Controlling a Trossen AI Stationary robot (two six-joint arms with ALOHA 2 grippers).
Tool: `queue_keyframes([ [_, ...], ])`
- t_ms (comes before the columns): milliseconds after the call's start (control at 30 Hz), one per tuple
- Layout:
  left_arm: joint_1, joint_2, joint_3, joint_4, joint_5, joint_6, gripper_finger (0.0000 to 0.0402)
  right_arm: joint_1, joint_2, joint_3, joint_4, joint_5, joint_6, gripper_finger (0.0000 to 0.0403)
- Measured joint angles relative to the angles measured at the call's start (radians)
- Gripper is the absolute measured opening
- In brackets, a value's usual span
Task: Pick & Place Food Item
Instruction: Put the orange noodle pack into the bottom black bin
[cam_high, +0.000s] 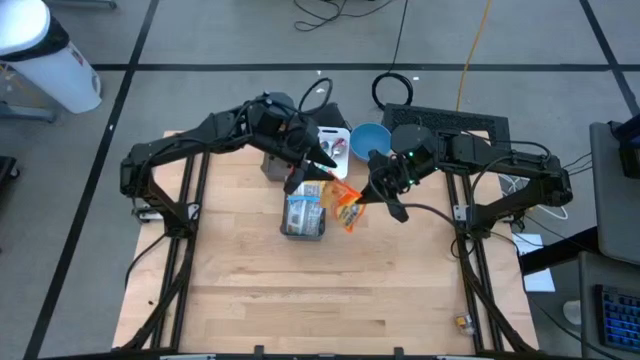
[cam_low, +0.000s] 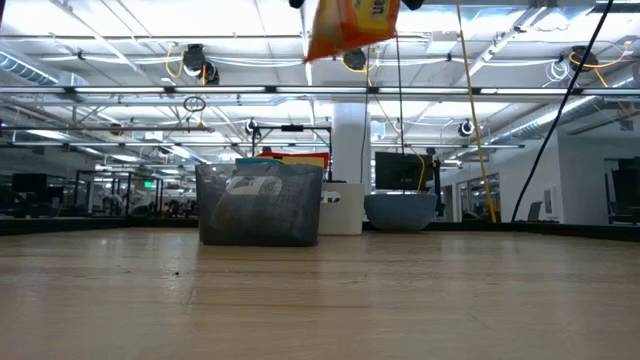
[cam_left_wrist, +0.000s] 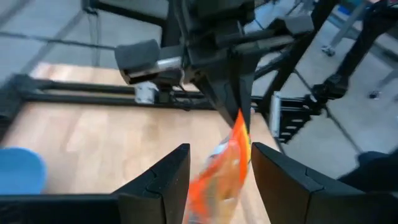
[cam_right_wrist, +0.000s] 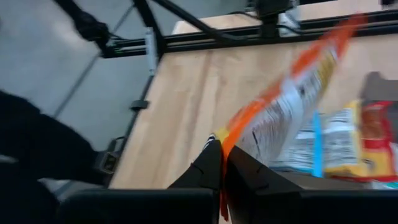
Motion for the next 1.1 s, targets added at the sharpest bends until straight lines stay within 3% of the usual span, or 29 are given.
queue_keyframes([
  [233, -0.022, 0.043, 0.003, 0.060, 0.102, -0.013, 0.0157, 0.000, 0.011, 0.001, 0.000, -0.158, 0.049, 0.0000],
  [367, -0.037, 0.115, 0.092, -0.031, 0.128, 0.010, 0.0148, 0.010, 0.017, 0.000, -0.007, -0.179, 0.059, 0.0000],
  [700, -0.044, 0.350, 0.465, -0.345, 0.155, 0.133, 0.0163, 0.055, 0.014, 0.001, 0.005, -0.179, 0.109, 0.0000],
  [867, -0.056, 0.401, 0.502, -0.352, 0.288, 0.099, 0.0165, 0.061, 0.015, 0.001, 0.008, -0.151, 0.109, 0.0000],
  [1100, -0.073, 0.401, 0.502, -0.352, 0.271, 0.118, 0.0166, 0.061, 0.009, 0.001, 0.044, -0.147, 0.108, 0.0000],
])
